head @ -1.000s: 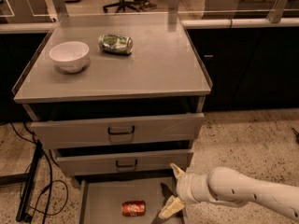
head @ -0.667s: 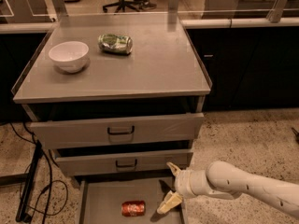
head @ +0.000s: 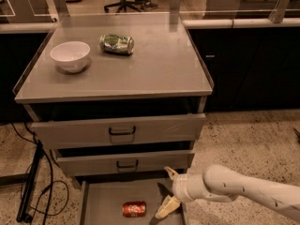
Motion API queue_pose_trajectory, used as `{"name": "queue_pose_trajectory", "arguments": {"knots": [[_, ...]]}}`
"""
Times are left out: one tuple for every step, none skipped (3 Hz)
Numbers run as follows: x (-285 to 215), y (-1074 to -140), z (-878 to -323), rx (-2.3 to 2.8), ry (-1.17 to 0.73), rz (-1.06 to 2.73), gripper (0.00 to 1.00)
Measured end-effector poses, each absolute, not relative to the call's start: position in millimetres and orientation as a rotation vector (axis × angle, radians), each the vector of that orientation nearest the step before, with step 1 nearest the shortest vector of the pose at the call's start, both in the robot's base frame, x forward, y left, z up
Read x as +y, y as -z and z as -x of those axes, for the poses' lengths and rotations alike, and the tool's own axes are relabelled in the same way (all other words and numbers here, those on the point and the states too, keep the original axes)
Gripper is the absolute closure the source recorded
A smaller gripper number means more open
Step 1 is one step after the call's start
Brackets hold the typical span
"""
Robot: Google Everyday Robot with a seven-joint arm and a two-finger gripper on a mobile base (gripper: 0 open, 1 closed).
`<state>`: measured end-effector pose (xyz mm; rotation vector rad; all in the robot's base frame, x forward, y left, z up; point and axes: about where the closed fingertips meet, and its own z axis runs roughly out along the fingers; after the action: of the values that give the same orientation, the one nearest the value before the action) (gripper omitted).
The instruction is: Pick coke can from bottom drawer and place on counter
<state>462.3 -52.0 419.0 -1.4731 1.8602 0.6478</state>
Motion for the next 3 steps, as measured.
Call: {"name": "queue_pose_trajectory", "arguments": {"knots": [[-37,-382,-452,1.865,-0.663,1.497,0.0],[-28,-347,-446,1.852,-0.649,1.491,0.0],[-18,-314,-445,1.814,-0.647,1.48,0.0]]}}
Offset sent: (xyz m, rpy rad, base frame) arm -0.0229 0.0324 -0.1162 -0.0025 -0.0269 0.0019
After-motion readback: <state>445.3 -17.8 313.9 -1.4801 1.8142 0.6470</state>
